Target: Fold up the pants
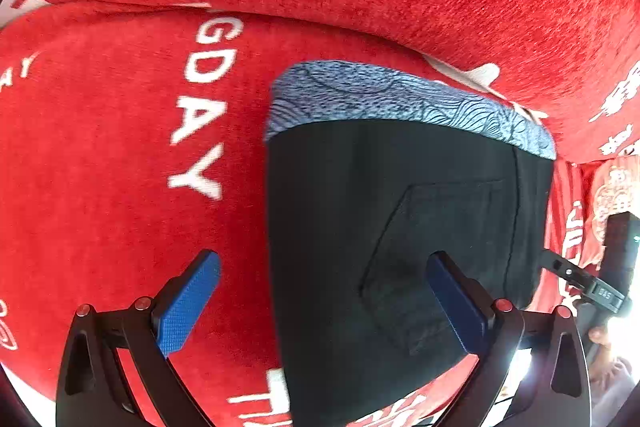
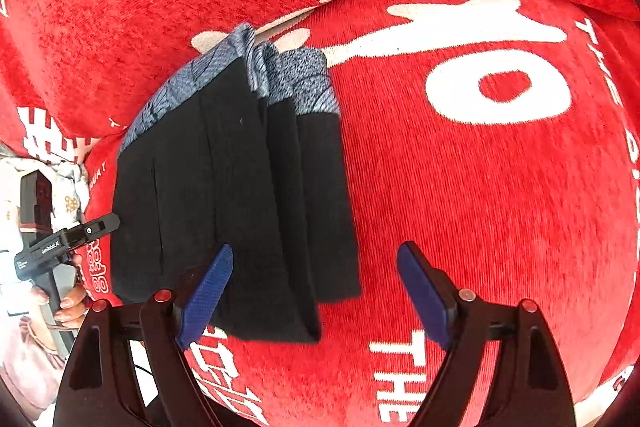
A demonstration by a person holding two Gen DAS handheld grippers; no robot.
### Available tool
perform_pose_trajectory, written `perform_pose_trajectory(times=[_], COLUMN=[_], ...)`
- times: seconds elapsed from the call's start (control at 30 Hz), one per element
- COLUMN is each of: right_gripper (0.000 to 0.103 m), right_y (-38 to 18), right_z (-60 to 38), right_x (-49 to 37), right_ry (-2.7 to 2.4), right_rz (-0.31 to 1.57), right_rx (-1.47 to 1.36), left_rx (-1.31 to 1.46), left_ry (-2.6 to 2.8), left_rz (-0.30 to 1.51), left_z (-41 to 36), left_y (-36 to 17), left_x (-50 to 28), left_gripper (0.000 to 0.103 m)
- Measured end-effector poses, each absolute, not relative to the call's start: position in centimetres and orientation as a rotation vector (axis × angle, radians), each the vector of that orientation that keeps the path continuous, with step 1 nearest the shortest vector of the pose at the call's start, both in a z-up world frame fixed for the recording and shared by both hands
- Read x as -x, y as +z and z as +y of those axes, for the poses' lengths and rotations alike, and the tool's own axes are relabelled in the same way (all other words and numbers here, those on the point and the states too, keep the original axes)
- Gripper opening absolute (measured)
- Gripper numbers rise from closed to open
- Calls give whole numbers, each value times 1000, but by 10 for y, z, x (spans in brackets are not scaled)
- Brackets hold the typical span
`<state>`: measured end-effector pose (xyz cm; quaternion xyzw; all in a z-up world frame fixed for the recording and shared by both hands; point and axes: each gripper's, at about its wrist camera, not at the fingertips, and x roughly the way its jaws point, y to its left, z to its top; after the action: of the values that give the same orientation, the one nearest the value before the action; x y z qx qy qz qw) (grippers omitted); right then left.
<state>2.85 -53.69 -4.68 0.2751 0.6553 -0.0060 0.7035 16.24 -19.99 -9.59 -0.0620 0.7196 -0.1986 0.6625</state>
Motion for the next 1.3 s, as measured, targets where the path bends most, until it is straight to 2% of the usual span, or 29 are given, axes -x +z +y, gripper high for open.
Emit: perform_pose_trajectory(times=[0.77, 0.83, 0.93, 1.07, 1.2, 1.3], right_gripper=[88, 81, 65, 53, 45, 44], right_y=[-99, -99, -93, -76, -56, -41], right_z=[-551, -552, -552, -546, -553, -541], right_x=[-68, -68, -66, -60, -51, -41], right_ry=[313, 285, 268, 272, 276, 306], right_rz=[1425, 1438, 1444, 1412, 1379, 1396], right_rx=[-848, -850, -851, -861, -912, -894], left_rx=[168, 169, 168, 152, 162, 122], left_ry=[-574, -568, -597, -622, -643, -656], left_rz=[1612, 1610, 1566, 1511, 1501, 1490], left_z=[-240, -244, -243, -239, -225, -214], left_y=[-130, -130, -115, -91, -69, -50], left_x=[-171, -170, -165, -156, -146, -131], left_gripper=[103, 102, 80, 57, 54, 53])
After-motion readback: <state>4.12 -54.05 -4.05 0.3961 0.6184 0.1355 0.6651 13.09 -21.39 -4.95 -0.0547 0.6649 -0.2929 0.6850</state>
